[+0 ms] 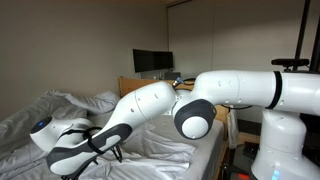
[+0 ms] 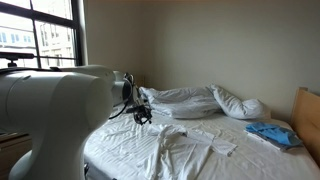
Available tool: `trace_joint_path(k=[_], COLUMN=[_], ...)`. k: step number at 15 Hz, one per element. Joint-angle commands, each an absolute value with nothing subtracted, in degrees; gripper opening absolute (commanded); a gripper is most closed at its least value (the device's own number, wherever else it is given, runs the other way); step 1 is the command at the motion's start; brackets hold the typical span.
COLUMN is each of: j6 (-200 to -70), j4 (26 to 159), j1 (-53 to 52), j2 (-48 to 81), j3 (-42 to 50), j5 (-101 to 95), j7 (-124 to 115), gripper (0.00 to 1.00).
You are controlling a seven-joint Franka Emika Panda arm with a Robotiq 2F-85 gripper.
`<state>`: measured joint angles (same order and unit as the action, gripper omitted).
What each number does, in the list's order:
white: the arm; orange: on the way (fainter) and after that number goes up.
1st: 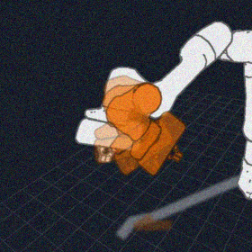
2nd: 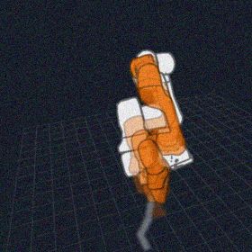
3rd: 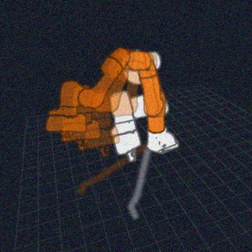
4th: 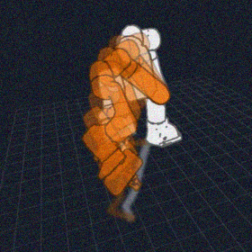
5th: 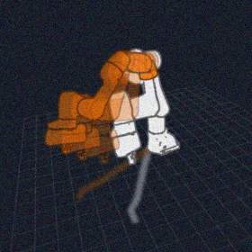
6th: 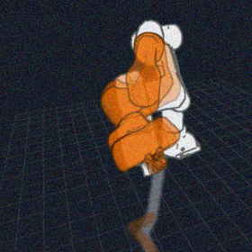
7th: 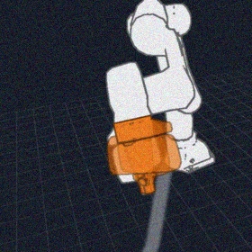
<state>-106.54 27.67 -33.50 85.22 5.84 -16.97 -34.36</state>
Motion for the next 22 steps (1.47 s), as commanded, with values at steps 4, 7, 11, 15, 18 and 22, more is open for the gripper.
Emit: trace_joint_path(k=[4, 7, 11, 15, 18, 22], j6=[-103.38, -100.26, -100.51, -100.70, -100.18, -99.31], j4=[29.17, 28.39, 28.24, 30.63, 33.35, 35.59], j1=[-32.78, -32.34, -32.94, -32.82, -32.69, -32.88], j2=[85.29, 85.36, 85.34, 85.34, 85.46, 85.62], j3=[6.25, 5.61, 5.82, 6.86, 7.90, 8.48], j5=[-15.97, -15.33, -15.25, -15.90, -16.72, -17.27], j7=[-33.07, -32.19, -33.38, -35.07, -36.02, -36.15], gripper=[1.00, 1.00, 1.00, 1.00, 1.00, 1.00])
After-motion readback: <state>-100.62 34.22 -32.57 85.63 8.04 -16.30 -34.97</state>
